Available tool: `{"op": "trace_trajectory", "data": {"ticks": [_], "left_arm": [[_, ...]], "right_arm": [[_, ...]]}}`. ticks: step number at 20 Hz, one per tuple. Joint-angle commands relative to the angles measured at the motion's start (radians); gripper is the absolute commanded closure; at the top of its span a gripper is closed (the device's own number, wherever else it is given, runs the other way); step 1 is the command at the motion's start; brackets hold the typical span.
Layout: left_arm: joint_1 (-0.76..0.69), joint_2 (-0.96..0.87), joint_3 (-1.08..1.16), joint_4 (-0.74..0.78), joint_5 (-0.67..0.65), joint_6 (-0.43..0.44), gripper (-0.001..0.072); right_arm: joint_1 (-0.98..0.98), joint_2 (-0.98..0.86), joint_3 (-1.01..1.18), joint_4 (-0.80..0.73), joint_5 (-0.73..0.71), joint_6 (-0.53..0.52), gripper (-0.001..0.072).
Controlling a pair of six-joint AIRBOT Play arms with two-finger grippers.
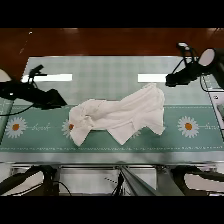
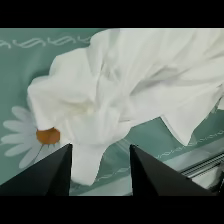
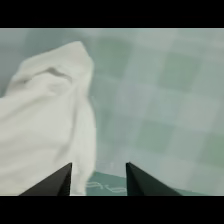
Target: Fold the shirts.
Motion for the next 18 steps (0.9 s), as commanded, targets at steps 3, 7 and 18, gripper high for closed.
{"op": "trace_trajectory", "data": {"ticks": [3, 7, 18], "left_arm": [[0.08, 0.188, -0.258, 0.024, -0.072, -0.007, 0.028], [0.07, 0.183, -0.499, -0.046, 0.011, 0.002, 0.0277], [-0.122, 0.048, -0.615, -0.186, 0.365, 0.034, 0.0178]], "right_arm": [[-0.225, 0.042, -0.033, 0.078, 0.093, -0.001, 0.0295], [-0.328, 0.042, -0.101, 0.159, 0.112, -0.025, 0.0295], [-0.329, 0.042, -0.136, 0.18, 0.098, -0.042, 0.0295]]}}
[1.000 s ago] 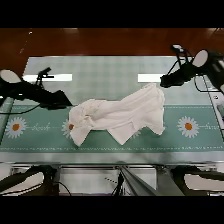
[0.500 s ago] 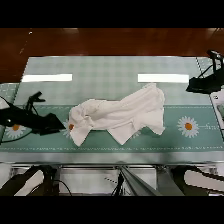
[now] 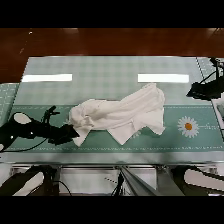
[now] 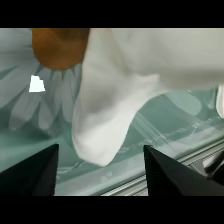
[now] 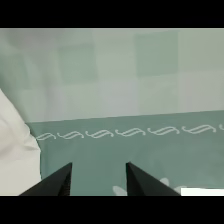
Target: Fold the shirts.
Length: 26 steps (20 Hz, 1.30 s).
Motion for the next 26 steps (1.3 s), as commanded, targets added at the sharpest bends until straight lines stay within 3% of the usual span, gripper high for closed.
{"op": "trace_trajectory", "data": {"ticks": [1, 2, 3, 5, 7, 8, 9, 11, 15, 18, 22, 23, 26], "left_arm": [[-0.064, -0.1, -0.009, -0.063, 0.124, 0.008, 0.0395], [-0.073, -0.137, -0.006, -0.089, 0.124, 0.033, 0.0632], [-0.075, -0.164, -0.005, -0.106, 0.113, 0.062, 0.0679], [-0.073, -0.194, -0.006, -0.109, 0.088, 0.091, 0.0679], [-0.073, -0.19, -0.006, -0.109, 0.077, 0.097, 0.0679], [-0.073, -0.188, -0.005, -0.109, 0.07, 0.098, 0.068], [-0.073, -0.188, -0.005, -0.109, 0.068, 0.1, 0.0679], [-0.073, -0.188, -0.005, -0.11, 0.055, 0.116, 0.0679], [-0.073, -0.188, -0.005, -0.11, 0.033, 0.117, 0.0679], [-0.073, -0.188, -0.005, -0.11, 0.026, 0.12, 0.0679], [-0.073, -0.188, -0.005, -0.111, 0.026, 0.119, 0.0679], [-0.073, -0.188, -0.005, -0.111, 0.027, 0.119, 0.0679], [-0.073, -0.183, -0.005, -0.124, 0.024, 0.119, 0.0679]], "right_arm": [[-0.002, 0.001, -0.002, 0.009, 0.01, -0.002, 0.0295], [-0.002, 0.001, -0.002, 0.008, 0.014, -0.002, 0.0295], [-0.002, 0.001, -0.006, -0.008, 0.016, -0.003, 0.0295], [-0.014, 0.001, -0.041, -0.043, 0.016, -0.005, 0.0295], [-0.047, 0.001, -0.117, 0.018, 0.018, -0.007, 0.0294], [-0.061, 0.001, -0.164, 0.081, 0.015, -0.032, 0.026], [-0.068, 0.001, -0.205, 0.152, 0.006, -0.072, 0.0174], [-0.06, 0.001, -0.275, 0.282, -0.03, -0.141, 0.0138], [0.002, 0.0, -0.356, 0.402, -0.192, -0.163, 0.0139], [0.077, -0.009, -0.363, 0.43, -0.28, -0.194, 0.0139], [0.184, -0.074, -0.363, 0.444, -0.351, -0.161, 0.0142], [0.209, -0.094, -0.363, 0.444, -0.373, -0.154, 0.0194], [0.235, -0.099, -0.356, 0.437, -0.431, -0.14, 0.0651]]}}
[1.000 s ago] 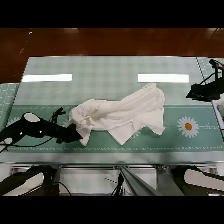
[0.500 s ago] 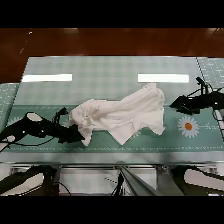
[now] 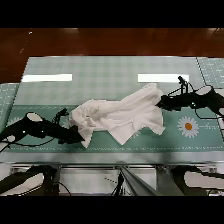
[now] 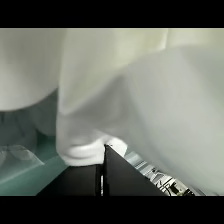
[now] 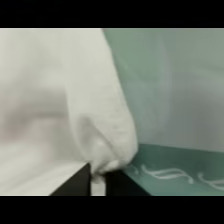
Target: Fold the shirts.
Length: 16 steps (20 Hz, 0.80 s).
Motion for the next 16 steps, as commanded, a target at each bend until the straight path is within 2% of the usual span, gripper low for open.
{"op": "trace_trajectory", "data": {"ticks": [1, 4, 8, 12, 16], "left_arm": [[0.0, 0.015, 0.003, -0.029, -0.005, 0.0, 0.0679], [0.0, 0.105, 0.061, -0.054, -0.03, 0.0, 0.068], [0.0, 0.341, 0.301, -0.124, -0.052, 0.0, 0.068], [0.0, 0.536, 0.653, -0.171, 0.019, -0.009, 0.068], [0.0, 0.624, 0.945, -0.166, 0.194, -0.023, 0.0679]], "right_arm": [[0.026, -0.001, 0.011, -0.002, -0.066, 0.021, 0.0686], [-0.042, 0.121, 0.056, -0.005, 0.021, 0.0, 0.0687], [-0.128, 0.383, 0.196, -0.002, 0.139, 0.001, 0.0687], [-0.141, 0.606, 0.401, -0.002, 0.121, 0.016, 0.0687], [-0.141, 0.71, 0.646, -0.006, 0.035, 0.081, 0.0688]]}}
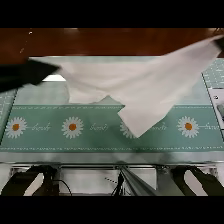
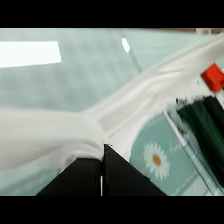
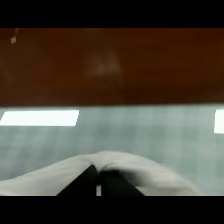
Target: Fold the shirts.
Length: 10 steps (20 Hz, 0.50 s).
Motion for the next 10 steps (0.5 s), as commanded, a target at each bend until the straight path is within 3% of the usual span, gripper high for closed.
{"op": "trace_trajectory", "data": {"ticks": [1, 6, 8, 10], "left_arm": [[0.0, 0.091, 0.262, -0.011, 0.178, -0.008, 0.068], [0.0, 0.147, 0.454, 0.006, 0.219, -0.051, 0.068], [0.0, 0.188, 0.493, 0.158, 0.173, -0.188, 0.068], [0.0, 0.233, 0.515, 0.362, 0.043, -0.405, 0.068]], "right_arm": [[-0.005, 0.098, 0.217, -0.006, -0.072, 0.064, 0.0688], [-0.005, 0.105, 0.505, -0.052, -0.057, 0.172, 0.0688], [-0.005, 0.104, 0.587, -0.114, 0.019, 0.244, 0.0688], [-0.005, 0.104, 0.646, -0.19, 0.174, 0.29, 0.0688]]}}
